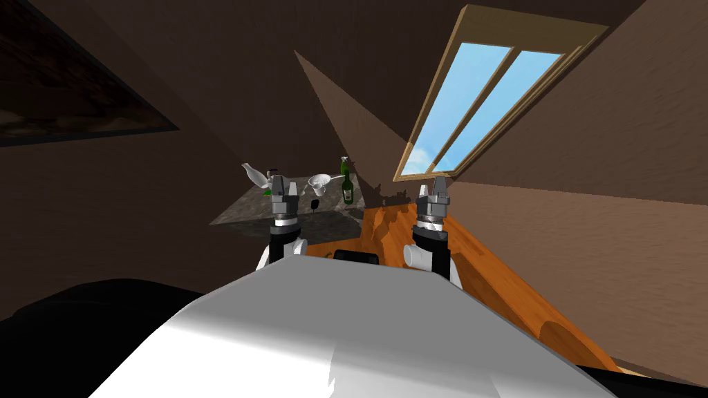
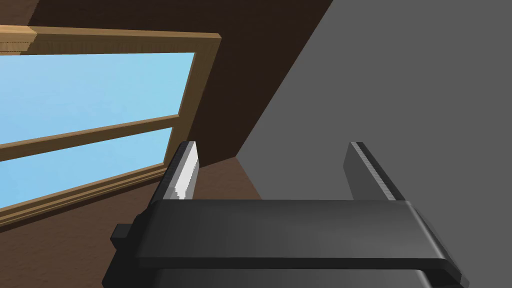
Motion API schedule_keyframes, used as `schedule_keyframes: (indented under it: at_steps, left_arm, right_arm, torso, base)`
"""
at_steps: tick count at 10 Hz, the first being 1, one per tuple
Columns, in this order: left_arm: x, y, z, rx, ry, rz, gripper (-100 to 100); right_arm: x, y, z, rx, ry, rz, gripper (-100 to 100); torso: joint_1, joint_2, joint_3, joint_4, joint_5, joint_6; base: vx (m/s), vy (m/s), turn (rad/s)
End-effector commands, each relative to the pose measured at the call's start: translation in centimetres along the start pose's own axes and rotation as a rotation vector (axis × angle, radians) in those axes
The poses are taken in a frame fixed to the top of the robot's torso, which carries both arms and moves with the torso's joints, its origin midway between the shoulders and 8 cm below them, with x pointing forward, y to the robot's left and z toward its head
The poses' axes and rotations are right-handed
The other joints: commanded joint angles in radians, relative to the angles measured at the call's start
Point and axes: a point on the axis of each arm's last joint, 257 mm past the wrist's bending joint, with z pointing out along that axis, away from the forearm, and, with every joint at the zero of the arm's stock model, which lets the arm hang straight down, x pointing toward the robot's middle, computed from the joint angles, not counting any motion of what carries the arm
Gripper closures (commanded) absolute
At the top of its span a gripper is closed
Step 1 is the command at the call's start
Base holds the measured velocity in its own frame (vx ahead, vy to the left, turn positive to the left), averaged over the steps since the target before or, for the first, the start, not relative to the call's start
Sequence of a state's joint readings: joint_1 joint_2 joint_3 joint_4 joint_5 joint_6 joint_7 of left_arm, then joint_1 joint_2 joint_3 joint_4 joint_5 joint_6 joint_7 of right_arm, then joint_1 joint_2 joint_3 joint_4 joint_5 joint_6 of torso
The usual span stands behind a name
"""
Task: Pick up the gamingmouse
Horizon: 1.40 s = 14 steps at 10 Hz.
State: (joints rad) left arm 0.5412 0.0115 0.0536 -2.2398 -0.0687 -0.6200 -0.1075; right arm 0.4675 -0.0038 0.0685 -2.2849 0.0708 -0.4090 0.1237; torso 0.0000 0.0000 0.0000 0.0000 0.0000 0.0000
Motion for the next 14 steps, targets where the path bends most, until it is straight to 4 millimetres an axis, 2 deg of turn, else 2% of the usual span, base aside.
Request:
schedule_keyframes:
  at_steps: [1,5,6,8,11,12,13,14]
  left_arm:
    - [0.1,0.4,-0.3,-0.014,0.030,0.002,-100]
    - [-0.1,3.1,-2.3,-0.119,0.122,-0.013,-100]
    - [0.1,3.1,-2.3,-0.116,0.139,-0.008,-100]
    - [-0.5,5.0,-3.9,-0.204,0.181,-0.030,-100]
    - [-0.6,6.0,-4.9,-0.249,0.239,-0.032,-100]
    - [-1.0,7.1,-6.0,-0.303,0.257,-0.047,-100]
    - [-0.9,7.0,-5.9,-0.302,0.274,-0.042,-100]
    - [-1.4,8.1,-7.1,-0.359,0.289,-0.057,-100]
  right_arm:
    - [0.0,0.0,0.0,0.000,0.000,0.000,0]
    - [0.0,0.0,0.0,0.000,0.000,0.000,0]
    - [0.0,0.0,0.0,0.000,0.000,0.000,0]
    - [0.0,0.0,0.0,0.000,0.000,0.000,0]
    - [0.0,0.0,0.0,0.000,0.000,0.000,0]
    - [0.0,0.0,0.0,0.000,0.000,0.000,0]
    - [0.0,0.0,0.0,0.000,0.000,0.000,0]
    - [0.0,0.0,0.0,0.000,0.000,0.000,0]
  torso:
    - [0.000,0.000,0.000,0.000,0.000,0.000]
    - [0.000,0.004,0.002,0.001,0.000,0.000]
    - [0.000,0.004,0.002,0.001,0.000,0.000]
    - [0.000,0.003,0.002,0.001,0.000,0.000]
    - [0.000,0.003,0.002,0.001,0.000,0.000]
    - [0.000,0.003,0.002,0.001,0.000,0.000]
    - [0.000,0.003,0.002,0.001,0.000,0.000]
    - [0.000,0.002,0.001,0.001,0.000,0.000]
  base:
    - [-0.016,-0.005,-0.017]
    - [-0.049,-0.007,-0.038]
    - [-0.041,-0.006,-0.020]
    - [-0.041,-0.006,-0.057]
    - [-0.040,-0.005,-0.029]
    - [-0.035,0.001,-0.054]
    - [-0.030,-0.002,-0.019]
    - [-0.030,-0.002,-0.056]
